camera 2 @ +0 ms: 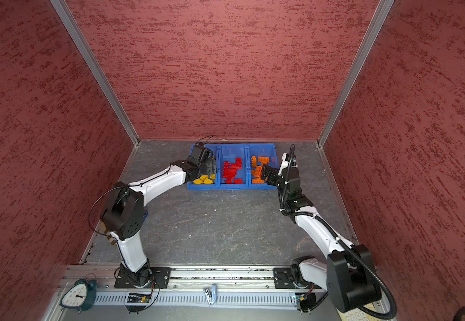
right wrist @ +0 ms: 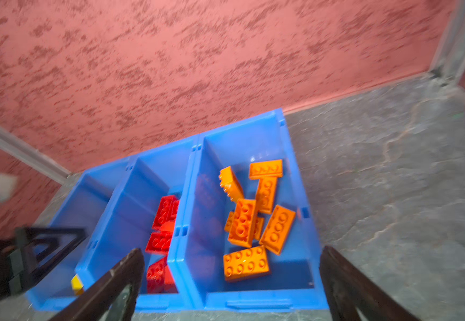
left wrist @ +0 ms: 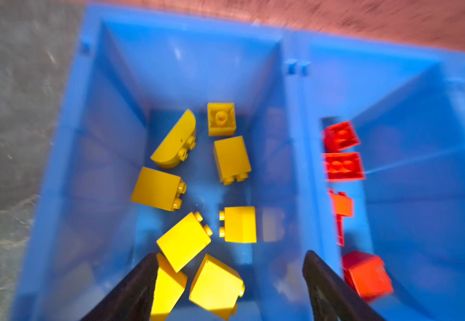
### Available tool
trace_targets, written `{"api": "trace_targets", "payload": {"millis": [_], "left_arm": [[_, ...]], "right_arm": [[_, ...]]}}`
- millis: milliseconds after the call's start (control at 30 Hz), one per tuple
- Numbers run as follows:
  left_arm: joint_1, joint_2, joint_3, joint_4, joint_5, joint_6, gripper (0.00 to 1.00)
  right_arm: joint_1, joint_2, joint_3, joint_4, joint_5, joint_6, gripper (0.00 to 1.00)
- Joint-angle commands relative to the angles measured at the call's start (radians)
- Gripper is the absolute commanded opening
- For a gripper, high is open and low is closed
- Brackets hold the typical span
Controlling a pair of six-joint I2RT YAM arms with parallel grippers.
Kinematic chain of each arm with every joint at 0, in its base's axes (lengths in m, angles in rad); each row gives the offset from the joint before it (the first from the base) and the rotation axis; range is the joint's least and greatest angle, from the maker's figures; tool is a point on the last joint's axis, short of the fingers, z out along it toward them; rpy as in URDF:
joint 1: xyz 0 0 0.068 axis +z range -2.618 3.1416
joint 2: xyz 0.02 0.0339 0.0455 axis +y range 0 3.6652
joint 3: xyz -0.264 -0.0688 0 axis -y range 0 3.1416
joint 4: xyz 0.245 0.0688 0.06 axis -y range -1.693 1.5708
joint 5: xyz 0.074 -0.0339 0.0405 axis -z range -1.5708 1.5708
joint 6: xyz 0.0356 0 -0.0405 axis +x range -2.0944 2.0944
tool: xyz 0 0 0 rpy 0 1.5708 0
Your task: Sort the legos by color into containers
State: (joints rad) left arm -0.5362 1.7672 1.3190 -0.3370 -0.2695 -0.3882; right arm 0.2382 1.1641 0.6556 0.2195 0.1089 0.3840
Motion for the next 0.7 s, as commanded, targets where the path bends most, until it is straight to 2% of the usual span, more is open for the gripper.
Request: {"api": "trace_targets", "payload": {"millis": [0,67,167,233,300,367,533,600,667], "left_arm": [[-0.045,-0.197,-0.153,0.159,-0.125,0.056,0.88],[-0.053,-0.317,-0.271,0.215,-0.211,0.067,0.92],[-0.029,-0.482,-0.454,0.303,-0.285,0.099,0.98],[-0.003,-0.568,-0.532,0.294,-0.354,0.122,1.0],[0.033,-0.644,-0.601,0.3,-0.443,0.159,0.99],[0.098,-0.715,-0.716,0.382,-0.499,0.223,1.0],[0.336,-0.813,-0.882,0.448,-0.354,0.233,0.99],[0.372,-0.813,-0.93,0.488,-0.384,0.233,1.0],[0.403,-0.804,-0.987,0.594,-0.339,0.259,0.99]], "right_arm": [[-0.006,-0.065,-0.059,0.026,0.192,-0.041,0.99],[-0.009,-0.098,-0.111,0.066,0.266,-0.092,0.99],[-0.026,-0.137,-0.191,0.17,0.351,-0.179,0.99],[-0.051,-0.15,-0.233,0.227,0.397,-0.225,0.99],[-0.091,-0.155,-0.264,0.27,0.409,-0.258,0.99],[-0.142,-0.14,-0.296,0.303,0.383,-0.275,0.99],[-0.251,-0.01,-0.314,0.333,0.302,-0.264,0.99],[-0.303,0.059,-0.306,0.357,0.235,-0.217,0.99],[-0.342,0.13,-0.299,0.414,0.156,-0.182,0.99]]}}
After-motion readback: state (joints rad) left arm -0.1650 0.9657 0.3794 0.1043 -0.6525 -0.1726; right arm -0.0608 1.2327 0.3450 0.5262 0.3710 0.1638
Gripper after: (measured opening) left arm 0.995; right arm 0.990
